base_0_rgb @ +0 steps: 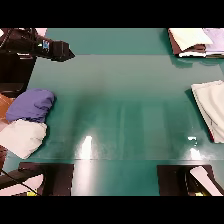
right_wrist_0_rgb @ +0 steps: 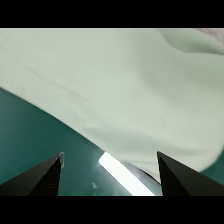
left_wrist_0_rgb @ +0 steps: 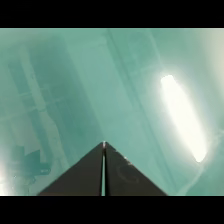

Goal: Fold the shirts.

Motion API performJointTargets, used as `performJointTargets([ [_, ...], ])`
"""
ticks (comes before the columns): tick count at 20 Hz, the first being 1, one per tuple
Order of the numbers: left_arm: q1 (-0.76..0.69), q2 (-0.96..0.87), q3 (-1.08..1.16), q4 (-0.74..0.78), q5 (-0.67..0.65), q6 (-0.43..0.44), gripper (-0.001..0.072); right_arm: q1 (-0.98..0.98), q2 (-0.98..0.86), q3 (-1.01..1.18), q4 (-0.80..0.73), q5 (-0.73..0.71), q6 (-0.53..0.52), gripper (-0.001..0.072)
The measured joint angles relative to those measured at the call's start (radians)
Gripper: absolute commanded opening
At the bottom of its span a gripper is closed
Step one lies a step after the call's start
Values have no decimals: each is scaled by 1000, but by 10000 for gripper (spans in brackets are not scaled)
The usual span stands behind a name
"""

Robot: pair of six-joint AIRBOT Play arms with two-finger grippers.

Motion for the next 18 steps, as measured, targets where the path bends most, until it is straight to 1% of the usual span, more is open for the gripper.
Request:
performJointTargets([
  [1, 0, 0, 0, 0, 0, 0, 28, 43, 1, 25, 36, 1, 0, 665],
  [2, 0, 0, 0, 0, 0, 0, 28, 97, 2, 50, 69, 1, 0, 648],
  [3, 0, 0, 0, 0, 1, 0, 28, 168, 2, 77, 96, 0, 0, 583],
  [4, 0, 0, 0, 0, 2, 0, 28, 249, 2, 102, 116, -8, 0, 544],
  [5, 0, 0, 0, 0, 6, 0, 28, 327, 3, 124, 132, -19, 0, 523],
  [6, 0, 0, 0, 0, 13, 0, 28, 414, 3, 144, 143, -34, 0, 449],
  [8, 0, 0, 0, 0, 26, 0, 28, 577, 2, 177, 158, -71, 0, 125],
  [9, 0, 0, 0, 0, 32, 0, 28, 656, -2, 193, 162, -89, 0, 14],
  [12, 0, 0, 0, 0, 41, 0, 28, 840, -23, 231, 170, -118, 0, 15],
  [14, 0, 0, 0, 0, 47, 0, 28, 929, -41, 245, 171, -129, -1, 14],
  [18, 0, 0, 0, 0, 49, 0, 28, 1030, -78, 255, 175, -138, -1, 15],
])
